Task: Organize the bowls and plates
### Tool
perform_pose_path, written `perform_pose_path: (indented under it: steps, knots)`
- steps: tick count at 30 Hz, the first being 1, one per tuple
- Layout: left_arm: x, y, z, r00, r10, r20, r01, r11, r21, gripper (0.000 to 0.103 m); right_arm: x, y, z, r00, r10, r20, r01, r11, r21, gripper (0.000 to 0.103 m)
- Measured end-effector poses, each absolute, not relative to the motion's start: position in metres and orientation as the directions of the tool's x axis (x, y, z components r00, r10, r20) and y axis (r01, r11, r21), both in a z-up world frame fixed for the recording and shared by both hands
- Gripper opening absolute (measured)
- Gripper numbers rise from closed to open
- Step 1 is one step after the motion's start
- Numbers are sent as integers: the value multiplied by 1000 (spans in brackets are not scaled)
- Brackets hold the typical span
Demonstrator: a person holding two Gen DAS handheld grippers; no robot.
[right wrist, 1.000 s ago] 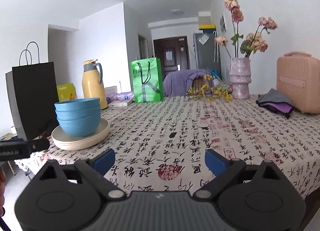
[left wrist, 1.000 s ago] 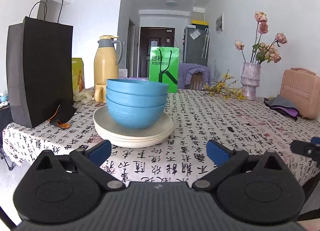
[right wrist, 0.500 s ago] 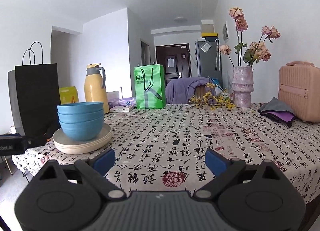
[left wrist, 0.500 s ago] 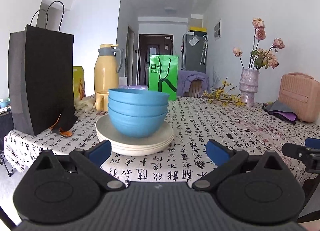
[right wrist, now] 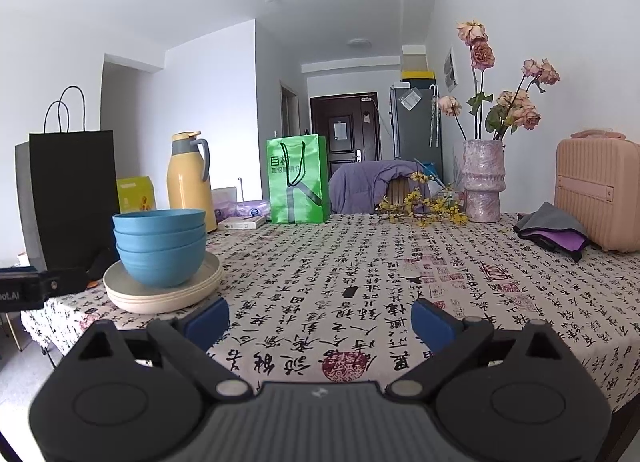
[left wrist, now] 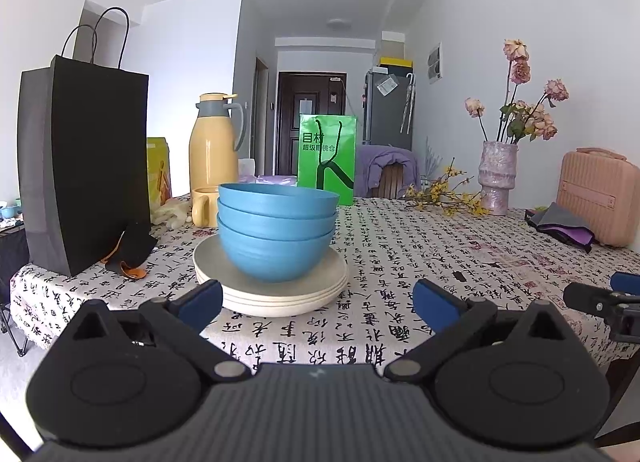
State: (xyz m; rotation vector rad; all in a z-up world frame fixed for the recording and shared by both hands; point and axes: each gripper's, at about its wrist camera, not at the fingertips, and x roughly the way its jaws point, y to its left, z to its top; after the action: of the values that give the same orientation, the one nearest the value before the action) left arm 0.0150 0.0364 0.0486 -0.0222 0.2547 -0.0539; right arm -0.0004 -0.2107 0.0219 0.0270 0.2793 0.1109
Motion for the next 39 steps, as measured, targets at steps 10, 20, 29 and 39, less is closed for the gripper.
perform_pose_path:
  steps: [10,20,29,39]
  knots:
    - [14,37,49,968,-56,-246,51,998,-27,103,-1,-211,23,958,107,-266,-98,994,45,100]
    - [14,37,50,968,-60,-245,56,998,-23,103,-3,-211,23,959,106,-264,-99,994,40,100]
    - [14,38,50,967,-57,-247,53,998,-25,103,-4,-213,23,959,105,-265,-98,994,41,100]
    - [14,38,50,967,-58,-246,54,998,-24,103,-4,-214,22,961,92,-262,-82,995,49,101]
